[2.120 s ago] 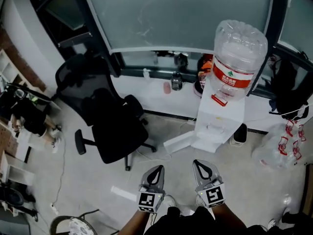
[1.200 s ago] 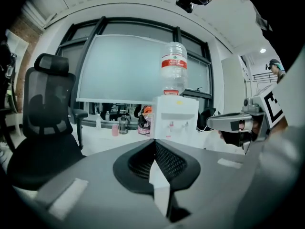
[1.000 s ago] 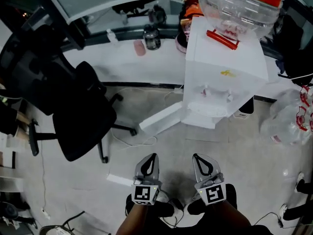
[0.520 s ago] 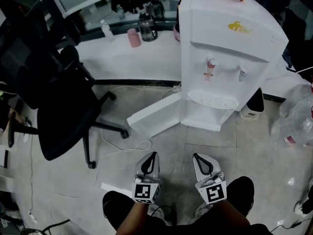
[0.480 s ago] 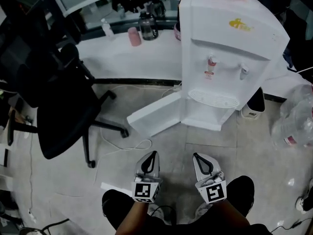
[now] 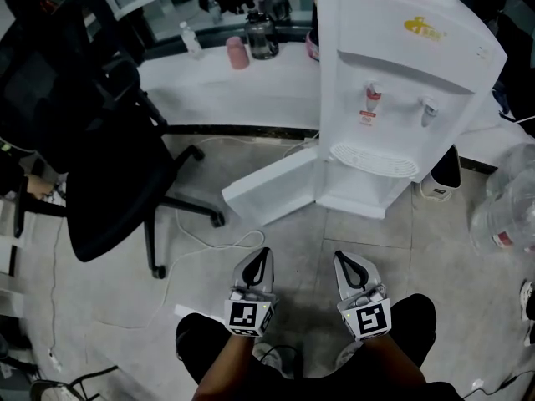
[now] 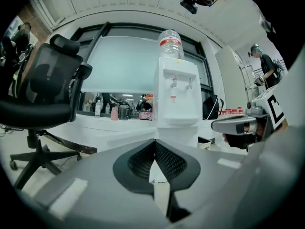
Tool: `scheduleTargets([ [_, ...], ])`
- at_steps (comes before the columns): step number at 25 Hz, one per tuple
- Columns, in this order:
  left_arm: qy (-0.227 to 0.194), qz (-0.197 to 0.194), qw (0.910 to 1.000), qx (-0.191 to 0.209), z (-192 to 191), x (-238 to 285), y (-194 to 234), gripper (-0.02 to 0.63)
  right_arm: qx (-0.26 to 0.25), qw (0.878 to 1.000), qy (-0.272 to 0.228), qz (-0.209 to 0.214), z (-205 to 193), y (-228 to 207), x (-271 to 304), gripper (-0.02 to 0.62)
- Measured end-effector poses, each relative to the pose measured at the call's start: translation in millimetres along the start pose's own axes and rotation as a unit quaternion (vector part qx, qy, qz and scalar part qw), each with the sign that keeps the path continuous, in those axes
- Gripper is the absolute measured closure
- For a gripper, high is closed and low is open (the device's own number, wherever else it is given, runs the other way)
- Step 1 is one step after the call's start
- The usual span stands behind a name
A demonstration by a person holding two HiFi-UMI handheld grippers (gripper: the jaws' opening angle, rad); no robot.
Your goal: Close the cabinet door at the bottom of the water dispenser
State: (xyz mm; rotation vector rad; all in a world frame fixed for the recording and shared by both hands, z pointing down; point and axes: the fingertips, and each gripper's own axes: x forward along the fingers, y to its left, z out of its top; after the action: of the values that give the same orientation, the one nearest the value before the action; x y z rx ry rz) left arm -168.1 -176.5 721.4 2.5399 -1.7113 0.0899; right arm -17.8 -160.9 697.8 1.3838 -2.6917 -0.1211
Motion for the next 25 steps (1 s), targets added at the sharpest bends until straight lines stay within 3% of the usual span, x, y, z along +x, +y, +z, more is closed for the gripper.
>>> scheduleTargets([
  [4,0.001,0.015,0.9999,-0.006,-4,6,16,0.478,0.022,1.0,0.009,0.005,-7,7,5,0.592],
  [12,0.0,0.056,0.9984,-0.005,-10,29,76,0.251,0.013,0.999,0.005,0.03,-7,27,15,0.592],
  [20,0.045,0.046,0.9979,0.013,-22,71,130,0.123,0.001,0.999,0.007,0.05,-7,41,22,0.592],
  [25,0.074,0.017,0.9967,0.028,-29,97,143,0.077,0.011,0.999,0.02,0.044,-14,42,22,0.592],
])
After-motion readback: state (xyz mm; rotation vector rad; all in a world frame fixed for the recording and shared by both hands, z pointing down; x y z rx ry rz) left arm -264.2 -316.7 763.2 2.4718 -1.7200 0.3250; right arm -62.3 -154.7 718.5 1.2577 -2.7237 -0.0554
